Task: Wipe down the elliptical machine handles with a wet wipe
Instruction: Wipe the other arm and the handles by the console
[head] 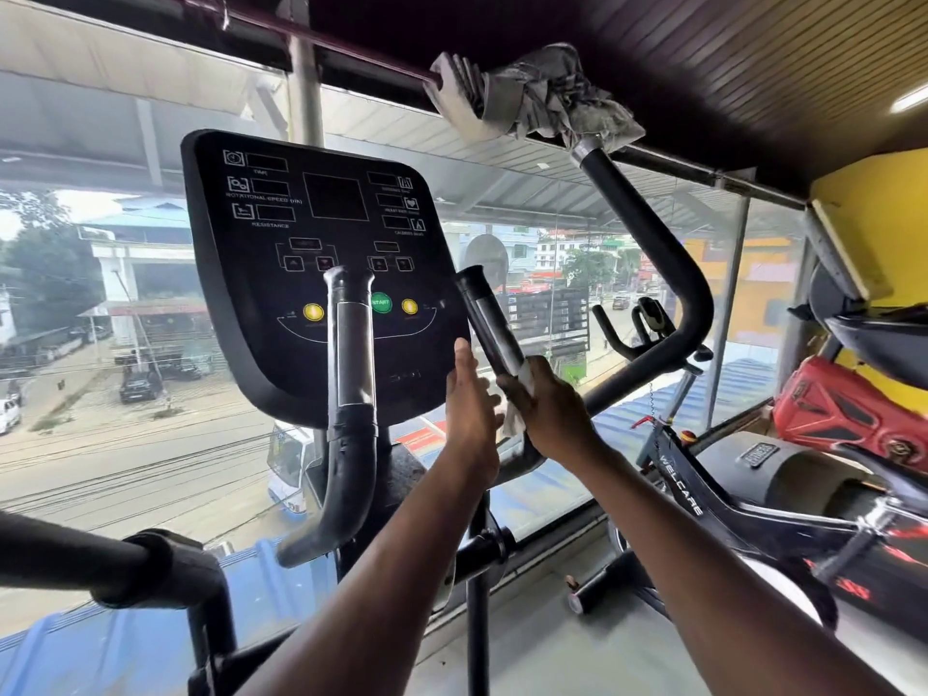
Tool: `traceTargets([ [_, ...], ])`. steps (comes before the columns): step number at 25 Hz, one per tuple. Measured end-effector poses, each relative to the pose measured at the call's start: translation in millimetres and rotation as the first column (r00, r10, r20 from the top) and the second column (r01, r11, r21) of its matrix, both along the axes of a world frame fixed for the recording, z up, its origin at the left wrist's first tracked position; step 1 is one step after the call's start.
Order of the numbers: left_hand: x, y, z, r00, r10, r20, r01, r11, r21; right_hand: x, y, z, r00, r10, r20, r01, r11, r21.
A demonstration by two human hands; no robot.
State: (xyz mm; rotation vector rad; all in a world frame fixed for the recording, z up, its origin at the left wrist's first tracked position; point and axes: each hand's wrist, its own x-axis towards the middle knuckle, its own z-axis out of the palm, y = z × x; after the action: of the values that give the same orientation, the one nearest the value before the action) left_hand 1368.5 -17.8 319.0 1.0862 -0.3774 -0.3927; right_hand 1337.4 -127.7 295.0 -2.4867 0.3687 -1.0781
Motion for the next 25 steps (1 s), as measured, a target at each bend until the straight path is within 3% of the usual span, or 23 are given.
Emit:
traceTargets([
  [2,-1.2,-5.8,3.6,1.000,0.027,-0.004,-0.028,0.999,-0.035,5.9,11.0,14.6,0.996,-0.091,0.003,0.090,0.986,-0.139],
  [5,10.1,-9.0,20.6,0.994,0.104,-0.017,-0.106,0.987,-0.117,34.8,29.2,56.0,0.990,-0.133,0.039,0.136,0.986,-0.096],
  [9,24.4,-1.4,28.2,0.984,0.172,-0.044,-0.177,0.971,-0.161,71.9,45.7,98.9,0.967,-0.228,0.114,0.245,0.955,-0.168],
  [11,26.3,0.8,24.0,0.987,0.155,-0.050,-0.161,0.970,-0.179,80.6,38.7,113.3,0.979,-0.169,0.117,0.176,0.983,-0.049],
  [12,25.6,0.8,21.8,0.989,0.138,-0.053,-0.145,0.973,-0.180,80.2,30.0,119.4,0.996,-0.050,0.075,0.042,0.995,0.095],
  [14,23.1,0.2,17.2,0.991,0.119,-0.064,-0.128,0.977,-0.171,70.6,18.8,127.8,0.966,0.259,0.021,-0.244,0.876,0.416],
  [15,21.9,0.3,17.4,0.991,0.116,-0.066,-0.126,0.976,-0.177,69.8,17.3,128.3,0.950,0.313,0.025,-0.291,0.847,0.445],
  [16,21.6,0.6,18.9,0.991,0.119,-0.063,-0.129,0.974,-0.186,70.1,20.1,126.7,0.965,0.258,0.032,-0.252,0.896,0.365],
  [17,22.4,1.1,20.5,0.991,0.120,-0.060,-0.129,0.973,-0.193,72.8,24.0,124.0,0.990,0.132,0.047,-0.138,0.980,0.145],
  [18,23.1,1.8,22.9,0.991,0.119,-0.062,-0.129,0.972,-0.197,78.2,26.4,119.8,0.995,0.006,0.101,0.010,0.988,-0.156],
  [19,22.3,1.9,25.1,0.991,0.118,-0.068,-0.130,0.971,-0.201,79.4,30.4,113.9,0.991,-0.032,0.127,0.080,0.917,-0.390],
  [21,19.5,1.5,28.4,0.991,0.117,-0.069,-0.129,0.971,-0.203,80.2,31.9,111.8,0.994,-0.036,0.105,0.087,0.837,-0.541],
  [23,17.5,3.8,28.8,0.992,0.118,-0.048,-0.126,0.972,-0.197,82.4,31.1,124.0,0.990,-0.052,0.131,0.088,0.954,-0.285],
  [25,18.5,6.0,29.4,0.993,0.116,-0.033,-0.120,0.972,-0.202,85.7,30.8,130.2,0.984,-0.108,0.143,0.118,0.991,-0.058],
])
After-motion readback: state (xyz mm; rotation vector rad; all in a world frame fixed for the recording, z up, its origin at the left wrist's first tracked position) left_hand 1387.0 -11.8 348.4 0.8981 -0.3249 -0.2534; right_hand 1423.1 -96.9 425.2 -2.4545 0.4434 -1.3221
